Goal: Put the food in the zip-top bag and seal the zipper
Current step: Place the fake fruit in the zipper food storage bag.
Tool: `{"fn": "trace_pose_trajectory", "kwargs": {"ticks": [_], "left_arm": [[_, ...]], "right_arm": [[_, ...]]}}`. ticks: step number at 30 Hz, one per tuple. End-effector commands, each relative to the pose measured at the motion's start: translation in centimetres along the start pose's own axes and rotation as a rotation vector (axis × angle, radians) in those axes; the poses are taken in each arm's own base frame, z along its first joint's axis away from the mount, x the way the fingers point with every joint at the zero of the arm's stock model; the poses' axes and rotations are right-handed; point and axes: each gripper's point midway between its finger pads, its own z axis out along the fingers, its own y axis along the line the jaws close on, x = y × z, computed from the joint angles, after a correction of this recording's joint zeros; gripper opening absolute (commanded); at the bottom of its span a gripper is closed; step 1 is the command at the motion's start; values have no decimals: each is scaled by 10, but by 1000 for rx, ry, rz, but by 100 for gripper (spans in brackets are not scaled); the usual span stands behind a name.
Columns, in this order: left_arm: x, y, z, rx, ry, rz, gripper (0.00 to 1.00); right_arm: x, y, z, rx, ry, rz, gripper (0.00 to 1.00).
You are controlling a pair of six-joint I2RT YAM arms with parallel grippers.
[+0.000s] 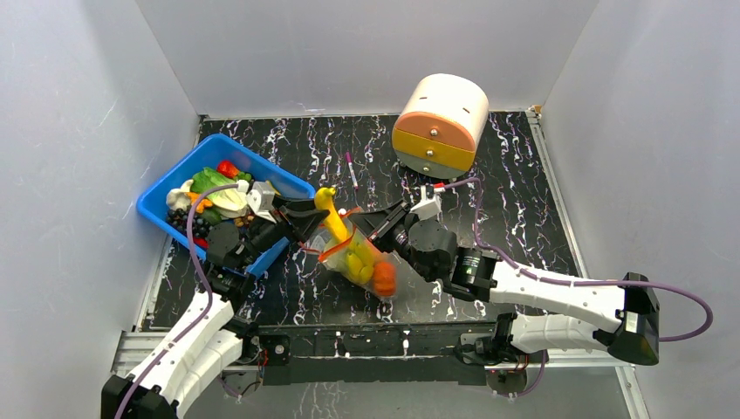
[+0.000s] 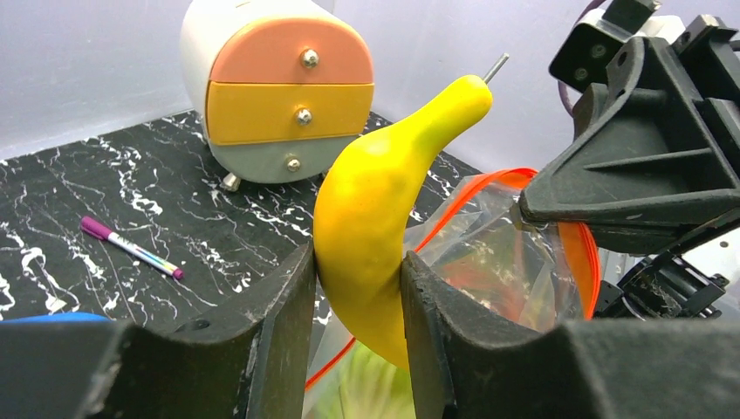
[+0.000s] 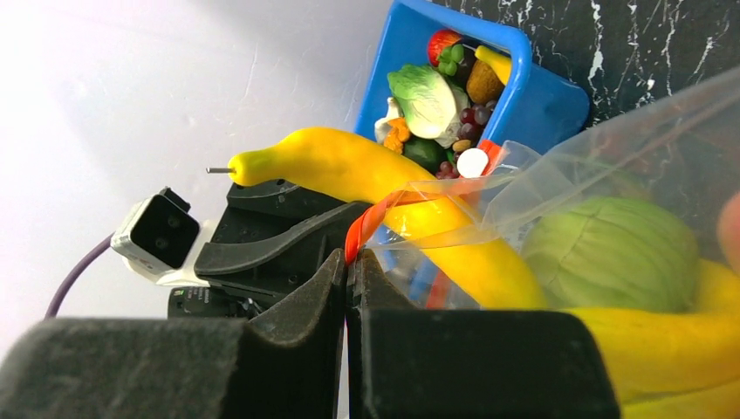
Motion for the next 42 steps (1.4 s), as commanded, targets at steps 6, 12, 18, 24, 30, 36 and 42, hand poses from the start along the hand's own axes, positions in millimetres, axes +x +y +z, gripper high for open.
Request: {"fn": "trace_pose_trajectory", "kwargs": {"ticks": [6, 12, 18, 24, 30, 36, 42], "left_arm": [[4, -25, -3, 154, -34, 64, 18], [2, -55, -13, 292, -27, 9, 27], [25, -74, -23, 419, 85, -76, 39], [21, -79, -24, 447, 92, -71, 46], [25, -78, -21, 452, 133, -82, 32], [20, -76, -17, 435, 151, -97, 9], [11, -84, -22, 462, 183, -50, 0]], "right_arm": [[-16, 47, -11, -154, -31, 122, 0], [-22, 47, -16, -166, -49, 125, 0], [-23, 48, -18, -180, -44, 130, 0], [-22, 49, -20, -191, -36, 117, 0], [-22, 54, -23, -206, -27, 108, 0], [-20, 62, -25, -223, -2, 73, 0], [-15, 67, -29, -235, 37, 26, 0]]}}
